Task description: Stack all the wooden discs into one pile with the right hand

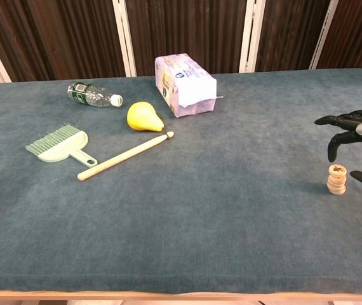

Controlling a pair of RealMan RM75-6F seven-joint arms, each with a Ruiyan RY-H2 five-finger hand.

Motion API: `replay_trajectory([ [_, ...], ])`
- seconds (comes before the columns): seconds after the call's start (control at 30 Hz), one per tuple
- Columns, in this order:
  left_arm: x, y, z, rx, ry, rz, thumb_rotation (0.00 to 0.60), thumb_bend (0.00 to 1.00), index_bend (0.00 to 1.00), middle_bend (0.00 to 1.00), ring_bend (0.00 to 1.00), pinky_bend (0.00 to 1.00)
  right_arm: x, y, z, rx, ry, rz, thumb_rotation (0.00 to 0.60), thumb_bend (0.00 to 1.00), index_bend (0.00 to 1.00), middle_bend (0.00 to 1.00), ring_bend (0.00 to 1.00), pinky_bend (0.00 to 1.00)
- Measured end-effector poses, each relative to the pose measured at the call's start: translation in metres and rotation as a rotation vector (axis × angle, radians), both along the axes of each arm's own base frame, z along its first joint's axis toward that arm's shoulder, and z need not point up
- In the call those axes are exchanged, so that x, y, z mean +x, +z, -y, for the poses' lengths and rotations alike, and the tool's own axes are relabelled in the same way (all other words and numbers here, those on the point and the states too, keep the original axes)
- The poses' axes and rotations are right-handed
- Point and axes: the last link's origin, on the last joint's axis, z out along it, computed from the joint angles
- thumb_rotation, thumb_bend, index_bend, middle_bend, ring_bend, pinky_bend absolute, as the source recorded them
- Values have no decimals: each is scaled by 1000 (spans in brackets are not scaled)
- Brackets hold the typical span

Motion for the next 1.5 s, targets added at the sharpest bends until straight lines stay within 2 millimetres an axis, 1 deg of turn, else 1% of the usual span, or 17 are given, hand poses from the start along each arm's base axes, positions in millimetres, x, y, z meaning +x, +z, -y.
replay_trajectory([
  [0.2,0,0,0,-2,-2,-1,600,504,0,40,10,41,0,-2,3,1,-8,-4,600,548,488,59,0,67],
  [0.43,0,1,0,-1,-1,0,600,504,0,40,11,41,-1,-6,0,10,-4,-18,600,548,492,59,0,67],
  [1.1,0,1,1,-1,1,2,600,504,0,40,11,42,-3,-1,-6,6,-6,-10,600,548,491,59,0,67],
  [1.23,0,1,0,0,0,3,600,504,0,40,11,41,-3,6,-7,-21,-4,11,600,548,436,58,0,67],
  [1.33,0,1,0,1,-2,4,600,504,0,40,10,41,-2,14,-11,-58,0,43,600,540,318,50,0,67],
  [1.4,0,1,0,1,-3,3,600,504,0,40,10,41,0,20,-15,-90,7,71,600,508,253,35,0,66],
  [1.5,0,0,0,0,-2,1,600,505,0,40,11,41,3,34,-29,-152,26,129,600,448,161,4,0,38],
])
